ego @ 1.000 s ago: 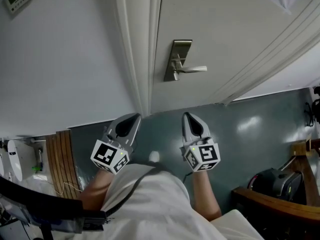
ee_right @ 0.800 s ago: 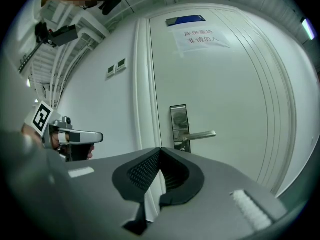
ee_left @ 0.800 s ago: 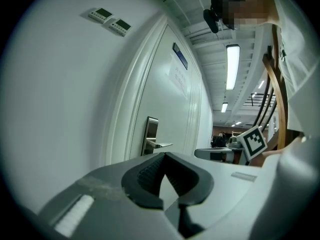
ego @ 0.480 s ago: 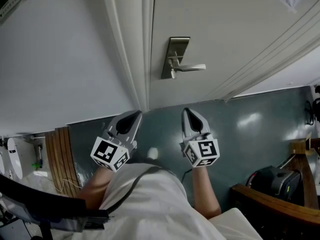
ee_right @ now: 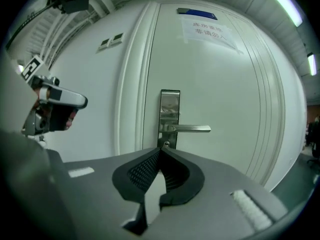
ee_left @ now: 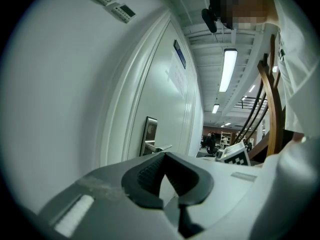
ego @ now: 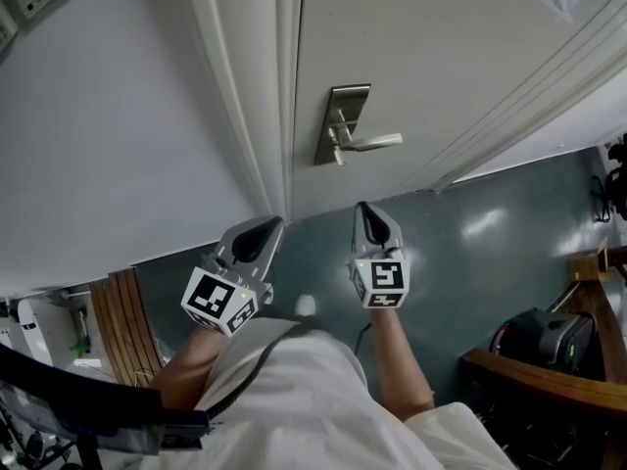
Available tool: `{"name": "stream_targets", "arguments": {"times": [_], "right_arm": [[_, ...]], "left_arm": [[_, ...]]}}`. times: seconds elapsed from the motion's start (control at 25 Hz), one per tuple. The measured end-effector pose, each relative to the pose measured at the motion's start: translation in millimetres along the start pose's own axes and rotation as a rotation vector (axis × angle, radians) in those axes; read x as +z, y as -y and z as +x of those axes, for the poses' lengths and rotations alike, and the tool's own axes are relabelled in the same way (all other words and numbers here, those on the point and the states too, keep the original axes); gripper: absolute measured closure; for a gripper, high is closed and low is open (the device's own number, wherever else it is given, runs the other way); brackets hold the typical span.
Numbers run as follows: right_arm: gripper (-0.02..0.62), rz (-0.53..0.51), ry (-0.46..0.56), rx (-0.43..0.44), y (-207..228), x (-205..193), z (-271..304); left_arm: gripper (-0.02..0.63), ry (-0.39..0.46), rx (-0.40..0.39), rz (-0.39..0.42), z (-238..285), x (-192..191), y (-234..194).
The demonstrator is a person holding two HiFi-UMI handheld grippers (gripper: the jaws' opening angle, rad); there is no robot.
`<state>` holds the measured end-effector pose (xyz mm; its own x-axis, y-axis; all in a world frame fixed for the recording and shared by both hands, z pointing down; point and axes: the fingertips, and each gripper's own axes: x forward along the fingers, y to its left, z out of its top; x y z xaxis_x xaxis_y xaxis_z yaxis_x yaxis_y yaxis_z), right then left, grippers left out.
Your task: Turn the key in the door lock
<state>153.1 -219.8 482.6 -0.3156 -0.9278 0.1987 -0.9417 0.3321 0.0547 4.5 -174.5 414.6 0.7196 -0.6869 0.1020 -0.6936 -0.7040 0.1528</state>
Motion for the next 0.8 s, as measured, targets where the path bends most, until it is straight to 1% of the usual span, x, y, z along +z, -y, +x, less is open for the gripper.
{"name": "stream_targets", "arguments": {"times": [0.28, 0.36, 0.48, 0.6, 0.72, 0.8], "right_arm": [[0.586, -0.149, -0.055, -0.056, -6, -6, 43], [0.586, -0.154, -0.07, -0.065, -7, -8, 53], [0.586, -0.129, -0.082, -0.076, -6, -10, 64], [0.58, -0.124, -0.094, -0.069, -6, -14, 72], [0.569, -0.158, -0.129, -0.063, -7, -22, 81], [0.544, -0.196, -0.163, -0.072, -5, -28, 88]], "left_arm": [[0.6, 0.003, -0.031, 0.015, -2, 9, -27], [0.6, 0.005, -0.035, 0.017, -4, 10, -35], [0.6, 0.01, -0.036, 0.018, -6, 13, -45], [0.6, 0.016, -0.032, 0.02, -7, 16, -52], [0.6, 0.015, -0.032, 0.024, -9, 16, -58], [0.6, 0.012, -0.03, 0.025, -11, 15, -62]]}}
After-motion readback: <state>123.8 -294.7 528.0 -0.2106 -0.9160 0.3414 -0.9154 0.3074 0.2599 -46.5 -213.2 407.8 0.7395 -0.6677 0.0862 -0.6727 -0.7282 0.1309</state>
